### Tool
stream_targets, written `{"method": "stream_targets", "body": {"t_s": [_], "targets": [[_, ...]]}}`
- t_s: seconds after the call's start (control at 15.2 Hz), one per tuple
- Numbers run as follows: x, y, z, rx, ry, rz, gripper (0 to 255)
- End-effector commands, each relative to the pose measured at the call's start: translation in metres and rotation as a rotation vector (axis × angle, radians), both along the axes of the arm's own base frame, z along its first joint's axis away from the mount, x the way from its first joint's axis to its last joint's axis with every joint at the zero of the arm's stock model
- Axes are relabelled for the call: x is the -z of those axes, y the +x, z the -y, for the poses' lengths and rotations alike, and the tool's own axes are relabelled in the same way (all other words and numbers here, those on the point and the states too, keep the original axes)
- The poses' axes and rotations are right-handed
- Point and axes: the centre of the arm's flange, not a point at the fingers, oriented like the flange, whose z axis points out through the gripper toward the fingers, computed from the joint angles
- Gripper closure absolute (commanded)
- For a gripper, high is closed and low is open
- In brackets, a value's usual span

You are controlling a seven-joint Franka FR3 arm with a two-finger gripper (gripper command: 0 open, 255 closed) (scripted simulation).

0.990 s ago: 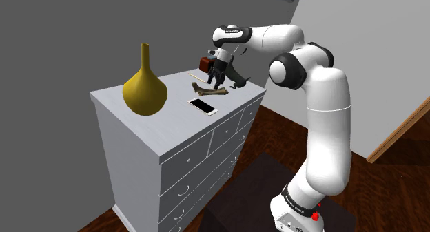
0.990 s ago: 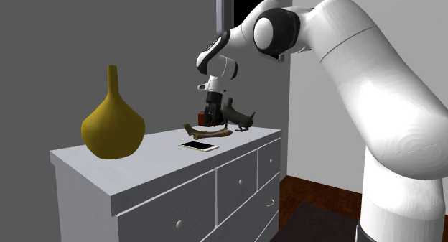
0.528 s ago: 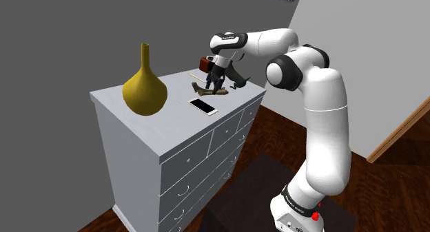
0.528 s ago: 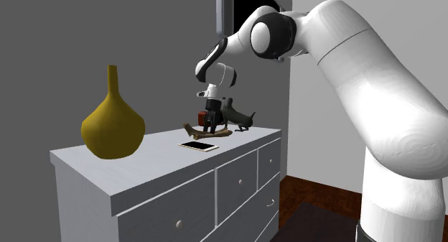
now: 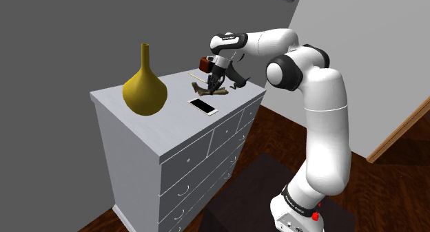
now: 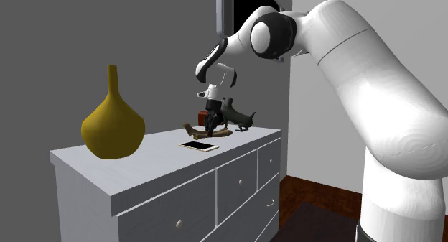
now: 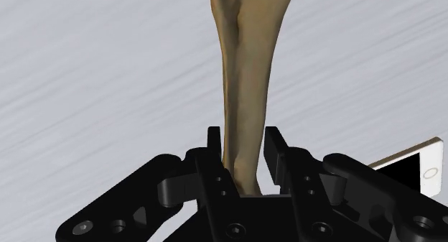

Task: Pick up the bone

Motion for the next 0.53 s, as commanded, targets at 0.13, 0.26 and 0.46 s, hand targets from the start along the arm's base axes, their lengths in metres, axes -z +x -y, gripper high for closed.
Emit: {"method": "stream_targets", "body": {"t_s": [0.13, 0.26, 0.46], "targets": [[0.001, 0.0, 0.0, 0.0, 0.0, 0.0, 255], [-0.01, 0.0, 0.0, 0.0, 0.0, 0.0, 255], [-0.026, 0.0, 0.0, 0.0, 0.0, 0.0, 255]]}}
